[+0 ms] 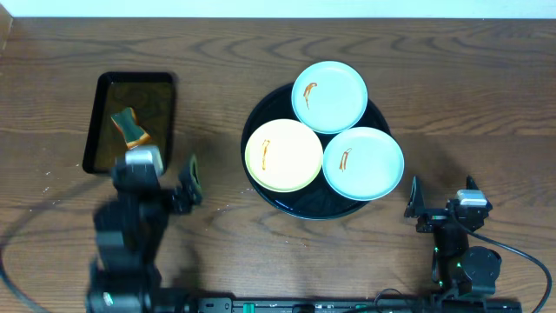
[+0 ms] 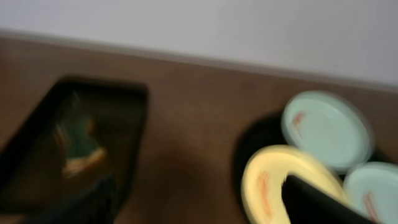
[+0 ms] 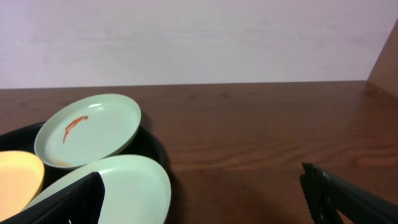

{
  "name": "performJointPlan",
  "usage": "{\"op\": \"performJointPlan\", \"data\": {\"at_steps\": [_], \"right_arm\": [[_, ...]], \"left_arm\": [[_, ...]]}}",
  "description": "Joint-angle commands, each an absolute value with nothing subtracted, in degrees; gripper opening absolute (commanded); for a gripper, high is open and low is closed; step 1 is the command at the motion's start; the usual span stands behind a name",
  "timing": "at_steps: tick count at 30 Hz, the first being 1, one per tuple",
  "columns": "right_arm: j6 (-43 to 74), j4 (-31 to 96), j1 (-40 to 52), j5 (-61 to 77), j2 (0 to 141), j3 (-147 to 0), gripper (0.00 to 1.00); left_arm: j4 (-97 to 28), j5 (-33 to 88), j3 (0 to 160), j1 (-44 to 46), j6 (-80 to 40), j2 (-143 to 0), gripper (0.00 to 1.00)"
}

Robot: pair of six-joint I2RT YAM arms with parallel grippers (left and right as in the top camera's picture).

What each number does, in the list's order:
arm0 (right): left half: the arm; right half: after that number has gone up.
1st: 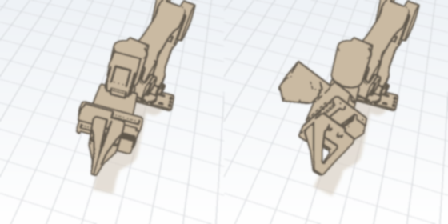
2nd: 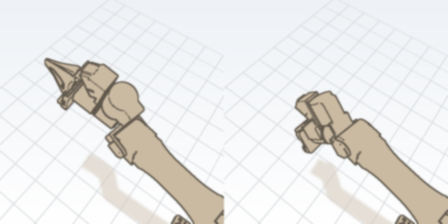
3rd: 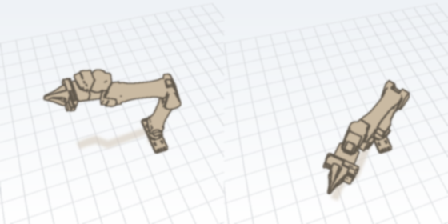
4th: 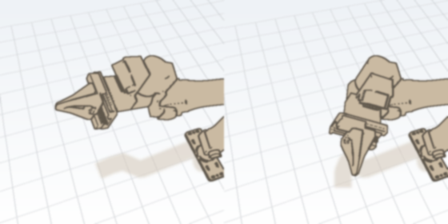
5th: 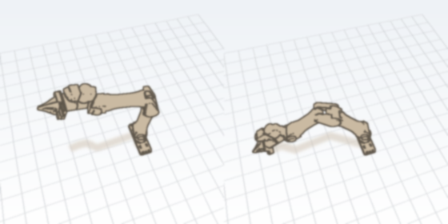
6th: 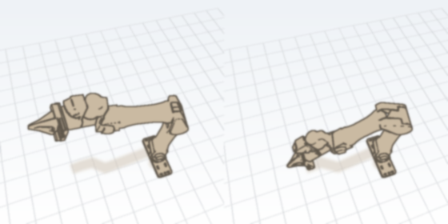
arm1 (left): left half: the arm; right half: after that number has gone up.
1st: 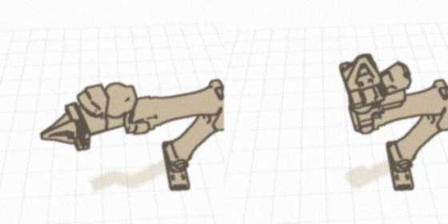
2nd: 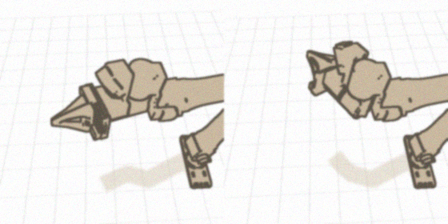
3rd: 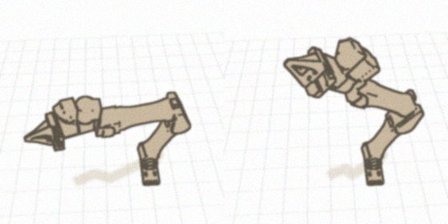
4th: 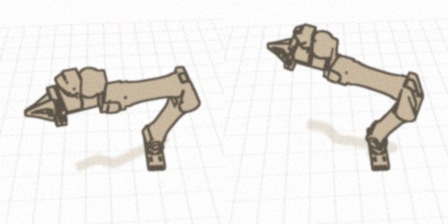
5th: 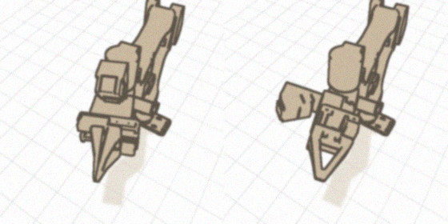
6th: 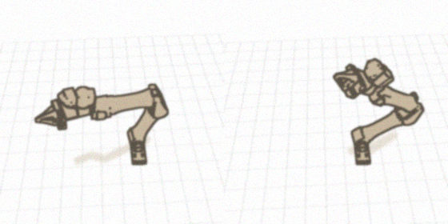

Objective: Clean dirty plates on tray and stack at the side
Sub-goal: 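Reach the left gripper down to the sponge in the black tray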

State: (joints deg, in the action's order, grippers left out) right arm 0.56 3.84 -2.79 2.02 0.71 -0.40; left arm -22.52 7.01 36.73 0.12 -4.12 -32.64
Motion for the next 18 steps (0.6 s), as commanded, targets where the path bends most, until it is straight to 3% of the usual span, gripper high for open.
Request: {"op": "performJointPlan", "data": {"at_steps": [1,3,5,12,18], "right_arm": [[-0.1,4.1,-3.7,2.0,0.4,-0.3,0.99],[-0.1,4.1,-3.7,2.0,0.4,-0.3,0.99],[-0.1,4.1,-3.7,2.0,0.4,-0.3,0.99],[-0.1,4.1,-3.7,2.0,0.5,-0.3,0.99],[-0.1,4.1,-3.7,2.0,0.5,-0.3,0.99]], "left_arm": [[-39.7,-4.3,58.8,0.3,1.5,-54.3,0.84],[-51.1,-3.9,73.6,0.3,1.4,-68.9,0.84],[-53.5,-3.5,78.6,0.3,1.0,-75.3,0.84],[-53.5,-3.0,81.0,-3.9,-3.3,-87.2,0.84],[-55.9,13.7,86.7,-15.5,-3.3,-98.1,0.84]]}}
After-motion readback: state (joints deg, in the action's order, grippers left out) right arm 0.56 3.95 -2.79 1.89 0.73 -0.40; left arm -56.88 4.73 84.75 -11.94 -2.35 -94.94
